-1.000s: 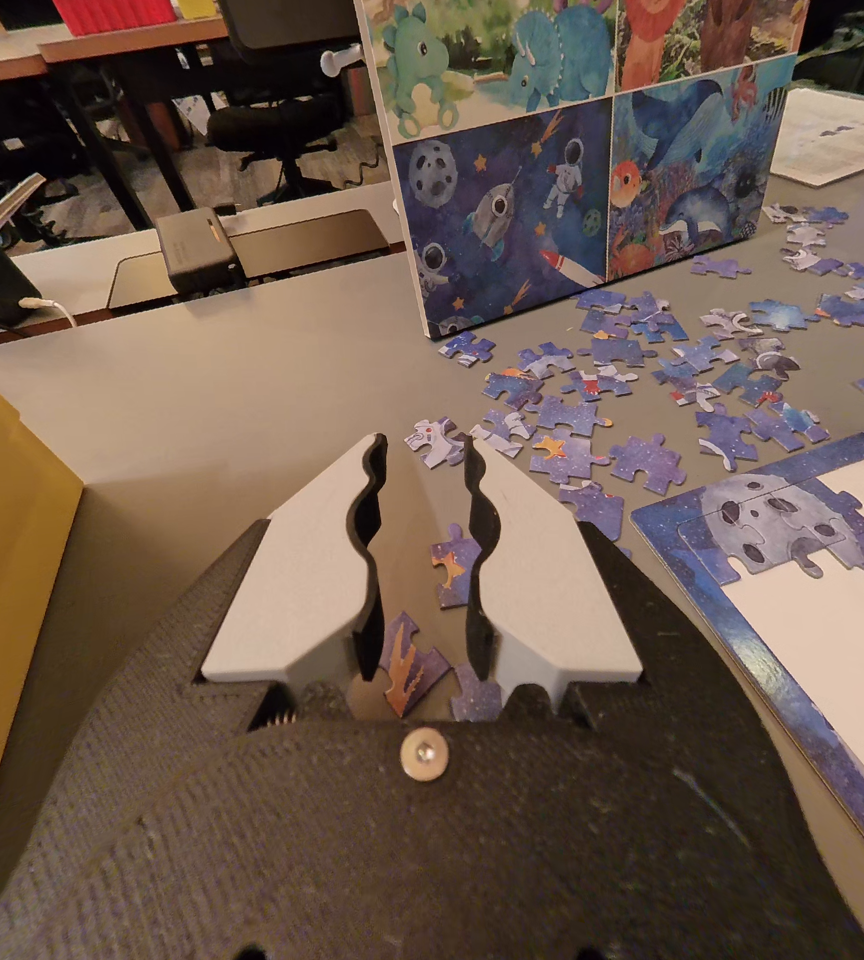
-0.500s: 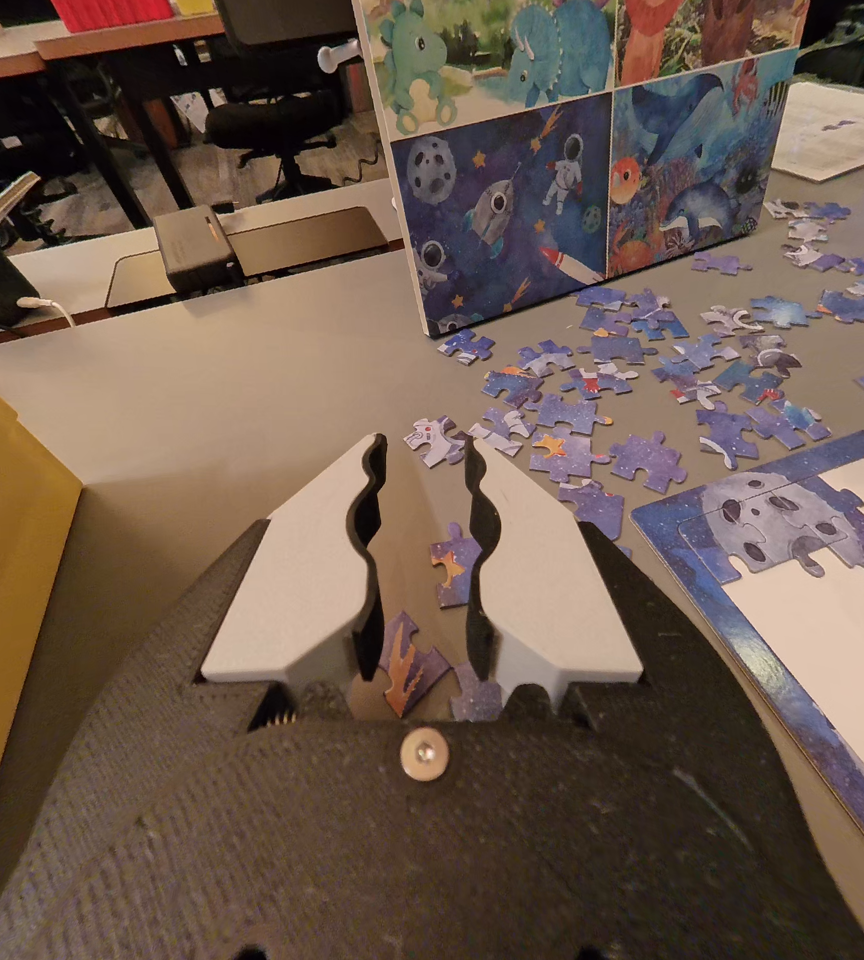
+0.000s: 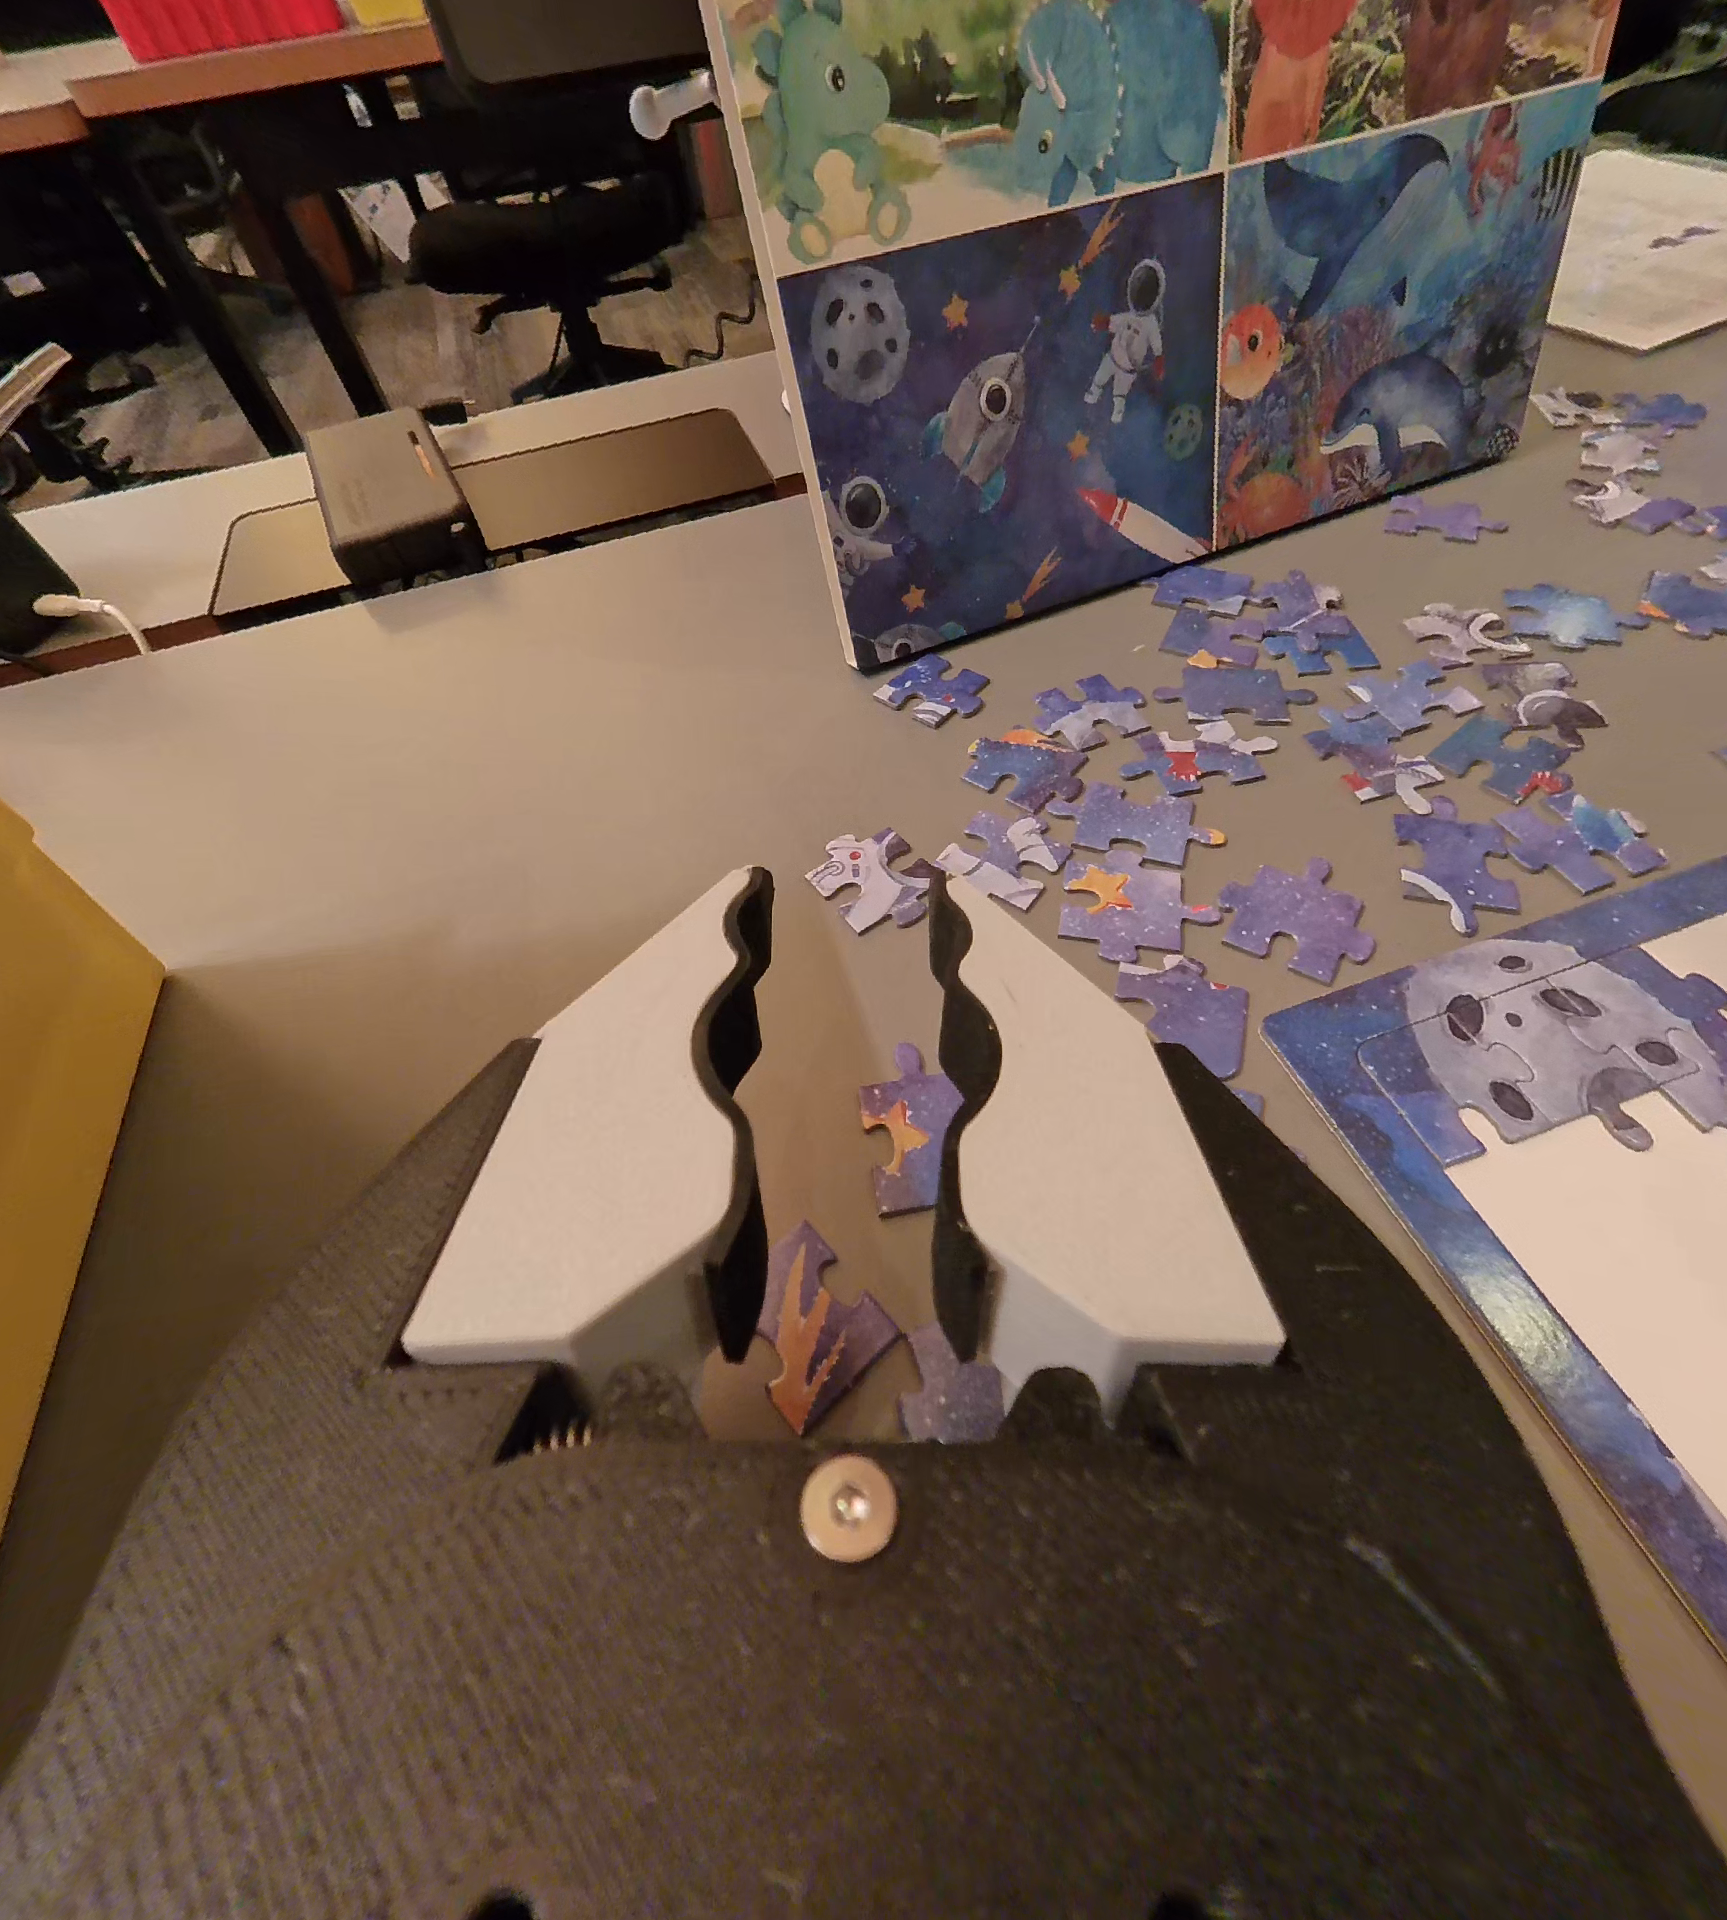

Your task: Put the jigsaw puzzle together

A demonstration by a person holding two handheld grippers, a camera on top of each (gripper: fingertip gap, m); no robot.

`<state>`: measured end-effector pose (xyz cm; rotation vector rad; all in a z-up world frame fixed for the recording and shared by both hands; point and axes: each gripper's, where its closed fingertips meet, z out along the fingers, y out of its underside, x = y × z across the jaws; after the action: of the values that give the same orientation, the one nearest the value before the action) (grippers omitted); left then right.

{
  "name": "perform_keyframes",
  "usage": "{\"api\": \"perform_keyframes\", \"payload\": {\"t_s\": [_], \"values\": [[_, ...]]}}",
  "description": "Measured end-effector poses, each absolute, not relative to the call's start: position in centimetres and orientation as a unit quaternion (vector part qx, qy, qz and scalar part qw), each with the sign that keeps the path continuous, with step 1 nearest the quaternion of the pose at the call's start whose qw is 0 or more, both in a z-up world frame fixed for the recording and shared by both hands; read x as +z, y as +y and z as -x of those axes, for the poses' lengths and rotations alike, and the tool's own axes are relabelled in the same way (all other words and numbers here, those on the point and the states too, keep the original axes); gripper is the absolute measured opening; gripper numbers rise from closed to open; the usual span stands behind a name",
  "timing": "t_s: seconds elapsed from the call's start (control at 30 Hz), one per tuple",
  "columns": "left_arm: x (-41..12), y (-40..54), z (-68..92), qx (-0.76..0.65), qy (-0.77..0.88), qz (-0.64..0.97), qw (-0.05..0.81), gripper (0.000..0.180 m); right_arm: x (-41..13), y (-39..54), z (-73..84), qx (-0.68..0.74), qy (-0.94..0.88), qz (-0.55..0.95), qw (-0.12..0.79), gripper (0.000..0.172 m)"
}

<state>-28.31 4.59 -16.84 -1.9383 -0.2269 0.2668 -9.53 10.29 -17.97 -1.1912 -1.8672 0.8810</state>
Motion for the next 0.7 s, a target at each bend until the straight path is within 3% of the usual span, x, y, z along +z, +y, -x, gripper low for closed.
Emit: {"api": "perform_keyframes", "payload": {"t_s": [0.33, 0.47, 0.6, 0.7], "values": [[-16.7, 4.5, 28.3, 0.115, -0.094, 0.818, 0.556, 0.028, -17.9, 9.8, 9.5, 0.345, -0.734, 0.452, 0.372, 0.029], [-15.2, 4.5, 27.5, 0.112, -0.083, 0.788, 0.600, 0.023, -18.0, 9.7, 9.5, 0.343, -0.738, 0.446, 0.373, 0.029], [-9.9, 5.4, 22.0, -0.085, -0.082, 0.724, 0.679, 0.022, -17.7, 9.5, 9.4, 0.341, -0.740, 0.432, 0.387, 0.029], [-9.4, 6.7, 17.6, -0.189, -0.055, 0.731, 0.653, 0.025, -17.2, 9.2, 9.4, 0.347, -0.740, 0.416, 0.398, 0.029]]}}
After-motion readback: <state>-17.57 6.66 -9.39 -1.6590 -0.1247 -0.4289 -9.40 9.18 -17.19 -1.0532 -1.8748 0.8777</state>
